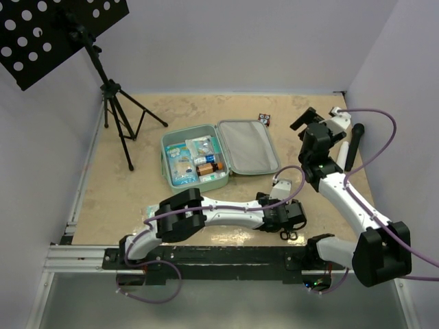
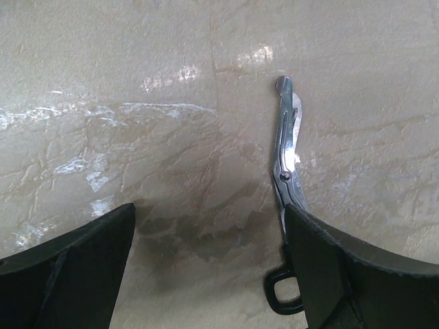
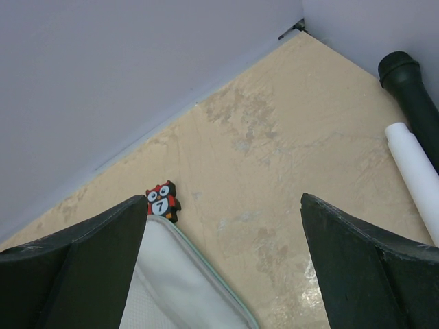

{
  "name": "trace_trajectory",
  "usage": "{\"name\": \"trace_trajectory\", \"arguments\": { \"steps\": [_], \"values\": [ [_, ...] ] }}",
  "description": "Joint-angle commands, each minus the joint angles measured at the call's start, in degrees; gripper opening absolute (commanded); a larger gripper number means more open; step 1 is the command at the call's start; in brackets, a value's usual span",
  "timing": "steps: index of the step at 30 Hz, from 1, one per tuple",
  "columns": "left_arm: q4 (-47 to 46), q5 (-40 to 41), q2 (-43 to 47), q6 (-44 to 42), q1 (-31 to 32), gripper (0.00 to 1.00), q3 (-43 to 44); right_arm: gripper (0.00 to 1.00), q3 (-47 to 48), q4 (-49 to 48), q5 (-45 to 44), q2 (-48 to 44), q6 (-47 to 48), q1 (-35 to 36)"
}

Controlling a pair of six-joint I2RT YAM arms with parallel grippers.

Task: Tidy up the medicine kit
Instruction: Pick up the scissors from the center of the board.

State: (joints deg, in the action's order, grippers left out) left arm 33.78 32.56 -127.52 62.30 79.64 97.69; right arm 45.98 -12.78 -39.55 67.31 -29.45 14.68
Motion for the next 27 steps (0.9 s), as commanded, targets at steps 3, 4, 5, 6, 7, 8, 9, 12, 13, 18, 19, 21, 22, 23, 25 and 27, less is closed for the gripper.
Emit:
{"name": "trace_trajectory", "arguments": {
  "steps": [3, 4, 5, 6, 7, 8, 9, 12, 13, 18, 19, 21, 22, 23, 25, 27],
  "values": [
    [1.64, 2.60, -0.62, 1.95, 0.17, 0.94, 4.26, 0.98, -1.33, -0.14, -1.67, -1.92, -1.92, -0.09],
    [1.20, 2.60, -0.36, 1.86, 0.34, 0.94, 4.35, 0.98, -1.41, -0.23, -1.67, -2.09, -1.84, -0.09],
    [0.77, 2.69, -0.01, 1.86, 0.43, 0.94, 4.44, 0.98, -1.50, -0.23, -1.76, -2.18, -1.92, -0.09],
    [0.15, 2.78, 0.17, 1.51, 0.69, 0.94, 4.61, 0.98, -1.59, -0.32, -1.76, -2.27, -1.92, -0.09],
    [0.06, 2.95, 0.00, 1.24, 0.87, 0.93, 5.22, 0.98, -1.59, -0.32, -1.76, -2.27, -1.84, -0.09],
    [0.41, 3.39, -0.53, 1.15, 1.13, 0.93, 6.19, 0.98, -1.59, -0.32, -1.93, -2.27, -1.84, -0.09],
    [1.45, 3.83, -1.40, 1.15, 1.40, 0.93, 7.76, 0.98, -1.59, -0.23, -2.02, -2.27, -2.01, -0.09],
    [6.81, 5.32, -5.44, 1.77, 1.75, 0.93, 13.39, 0.98, -1.42, 0.03, -2.02, -2.36, -2.28, -0.09],
    [8.04, 5.50, -6.59, 2.03, 1.75, 0.93, 14.54, 0.98, -1.24, 0.12, -2.11, -2.36, -2.36, -0.09],
    [9.28, 6.73, -8.53, 2.12, 1.75, 0.93, 15.69, 0.98, -0.80, 0.47, -2.46, -2.53, -2.45, -0.09],
    [10.24, 7.25, -9.05, 2.12, 1.75, 0.93, 16.47, 0.98, -0.71, 0.47, -2.46, -2.71, -2.54, -0.09],
    [12.97, 8.05, -11.16, 2.38, 1.84, 0.93, 18.93, 0.98, -0.71, 0.56, -2.64, -2.62, -2.63, -0.09],
    [14.54, 8.31, -12.21, 2.65, 1.75, 0.93, 20.51, 0.98, -0.80, 0.56, -2.81, -2.71, -2.63, -0.09],
    [16.30, 8.40, -13.44, 2.73, 1.75, 0.93, 22.35, 0.98, -0.80, 0.56, -2.81, -2.71, -2.71, -0.09],
    [17.98, 8.40, -15.29, 2.39, 1.84, 0.93, 24.56, 0.98, -0.89, 0.56, -2.90, -2.88, -2.72, -0.09],
    [18.51, 8.49, -16.35, 2.04, 1.84, 0.93, 25.18, 0.98, -0.97, 0.56, -2.90, -3.06, -2.72, -0.09]
  ]
}}
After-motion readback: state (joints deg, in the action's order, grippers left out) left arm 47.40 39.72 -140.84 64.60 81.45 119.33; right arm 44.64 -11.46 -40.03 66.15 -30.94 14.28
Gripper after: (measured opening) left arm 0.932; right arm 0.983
